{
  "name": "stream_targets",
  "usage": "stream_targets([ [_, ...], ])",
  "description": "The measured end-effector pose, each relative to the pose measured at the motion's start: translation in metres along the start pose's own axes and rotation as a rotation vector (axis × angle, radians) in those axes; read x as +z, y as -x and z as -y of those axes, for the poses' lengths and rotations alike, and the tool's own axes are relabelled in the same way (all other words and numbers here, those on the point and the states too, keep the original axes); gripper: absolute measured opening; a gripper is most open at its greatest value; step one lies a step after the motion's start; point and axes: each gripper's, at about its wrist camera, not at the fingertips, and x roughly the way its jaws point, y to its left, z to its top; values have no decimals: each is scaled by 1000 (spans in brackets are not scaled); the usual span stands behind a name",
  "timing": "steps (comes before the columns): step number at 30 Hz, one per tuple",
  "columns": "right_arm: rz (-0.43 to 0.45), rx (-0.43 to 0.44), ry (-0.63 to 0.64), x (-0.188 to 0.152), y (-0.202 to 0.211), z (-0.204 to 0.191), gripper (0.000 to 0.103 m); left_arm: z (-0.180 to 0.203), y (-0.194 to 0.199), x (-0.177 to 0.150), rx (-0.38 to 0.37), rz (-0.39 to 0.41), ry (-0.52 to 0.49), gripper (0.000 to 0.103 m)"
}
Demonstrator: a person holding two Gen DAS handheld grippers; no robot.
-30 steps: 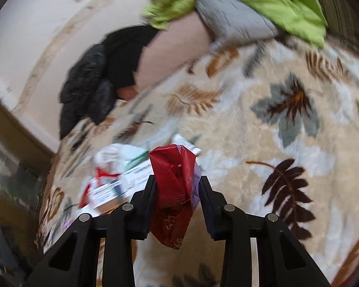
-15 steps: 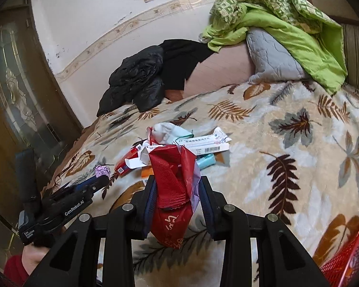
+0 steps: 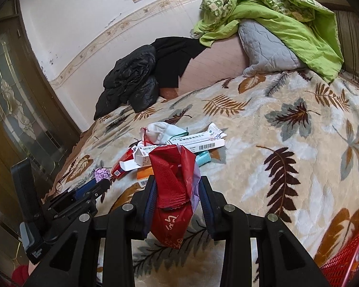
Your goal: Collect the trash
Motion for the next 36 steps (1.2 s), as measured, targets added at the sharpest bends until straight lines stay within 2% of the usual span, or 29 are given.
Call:
stream_targets([
  [15,-16,4,-15,-1,-4,1,38,16,3,-2,17,19,-65,21],
  [36,-13,3,-12,-1,-3,1,38,12,7,2,49,36,-62,21],
])
